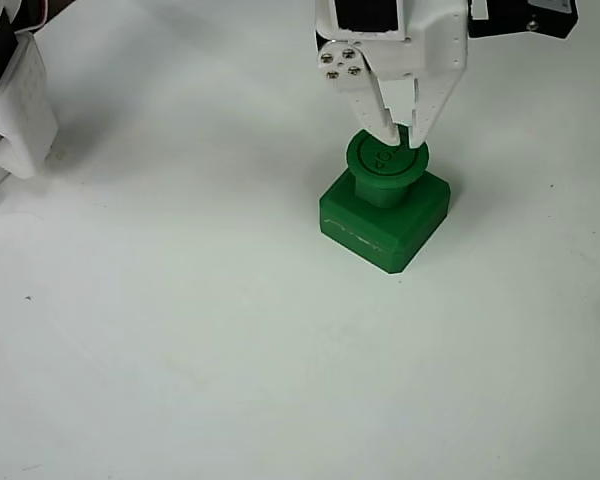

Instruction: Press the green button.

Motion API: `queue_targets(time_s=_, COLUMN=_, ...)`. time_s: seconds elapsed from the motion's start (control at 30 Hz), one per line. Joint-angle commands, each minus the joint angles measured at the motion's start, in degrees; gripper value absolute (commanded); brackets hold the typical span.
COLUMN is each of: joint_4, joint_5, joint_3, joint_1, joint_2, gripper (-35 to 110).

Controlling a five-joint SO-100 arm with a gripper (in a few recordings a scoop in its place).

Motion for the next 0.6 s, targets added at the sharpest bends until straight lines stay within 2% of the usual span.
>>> queue_targets(time_s=0.0, joint_4=0.62, joint_5=-0.79, joint_3=-1.85, joint_1=0.88, joint_2=9.58, gripper=0)
queue_targets(time_s=0.23, joint_4=0.62, joint_5=0.88, joint_3=10.55, joint_1=2.64, joint_2=20.65, gripper=0)
queue_targets(time_s=0.43, joint_4=0.26, joint_5=3.78, joint_3=30.41, joint_1=3.69, joint_2=37.88, gripper=0)
queue_targets(time_s=0.57, joint_4=-4.83, joint_5=6.06, joint_3=44.38, joint_1=3.60, joint_2=49.48, gripper=0)
